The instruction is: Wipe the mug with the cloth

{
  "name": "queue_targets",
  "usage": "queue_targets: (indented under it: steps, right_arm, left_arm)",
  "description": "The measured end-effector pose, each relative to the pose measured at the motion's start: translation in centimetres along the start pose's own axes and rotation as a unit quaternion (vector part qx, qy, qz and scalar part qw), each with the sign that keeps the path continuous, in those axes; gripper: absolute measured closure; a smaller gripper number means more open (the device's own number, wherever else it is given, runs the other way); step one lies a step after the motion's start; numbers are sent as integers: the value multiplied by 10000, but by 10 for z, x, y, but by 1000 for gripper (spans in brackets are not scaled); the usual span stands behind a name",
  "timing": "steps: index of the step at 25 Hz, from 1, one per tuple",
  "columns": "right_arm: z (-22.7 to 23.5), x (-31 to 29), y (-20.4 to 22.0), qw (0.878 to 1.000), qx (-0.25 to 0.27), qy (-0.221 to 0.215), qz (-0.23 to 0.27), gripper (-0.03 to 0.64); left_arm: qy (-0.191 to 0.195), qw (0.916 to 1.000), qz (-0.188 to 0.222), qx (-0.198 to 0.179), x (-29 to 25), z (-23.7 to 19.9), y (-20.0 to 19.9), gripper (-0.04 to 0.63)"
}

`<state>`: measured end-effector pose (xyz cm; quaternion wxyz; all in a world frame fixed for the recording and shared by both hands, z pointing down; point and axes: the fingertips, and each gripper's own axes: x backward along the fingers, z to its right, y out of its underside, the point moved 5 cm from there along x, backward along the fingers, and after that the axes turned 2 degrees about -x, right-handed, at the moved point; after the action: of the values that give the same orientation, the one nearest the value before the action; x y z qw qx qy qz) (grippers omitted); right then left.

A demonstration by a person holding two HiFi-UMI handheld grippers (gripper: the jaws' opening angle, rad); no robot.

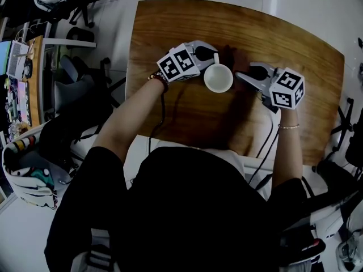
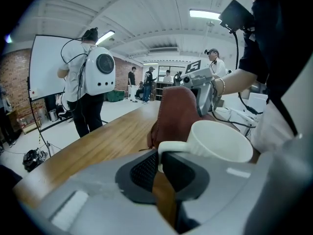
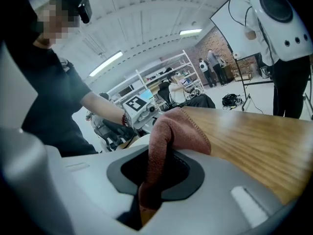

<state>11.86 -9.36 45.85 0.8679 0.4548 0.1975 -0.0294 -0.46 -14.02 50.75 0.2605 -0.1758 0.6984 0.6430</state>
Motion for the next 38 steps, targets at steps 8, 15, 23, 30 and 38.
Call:
queue_targets:
  steps: [8,15,23,30,38]
  right_arm:
    - [17,-14,-10,9966,-584,-564,140,560]
    - [34,-29,2,9831,-1555,-950,202,560]
    - [43,-44,11,9868,-1480,-499,-417,560]
    - [33,-38,-13,9932,-1091,-385,-132,560]
    - [34,-53,-10,9945,-933,-218,-425,560]
  left_arm:
    - [67,9999,128,15,0,0,-2,574]
    - [83,9998,157,-5,-1,2,-1,574]
    - [77,9998,194,17,-1,1,-1,574]
    - [95,9998,177,-7,-1,1,-1,574]
    - [97,9998,187,2,-1,2,0,572]
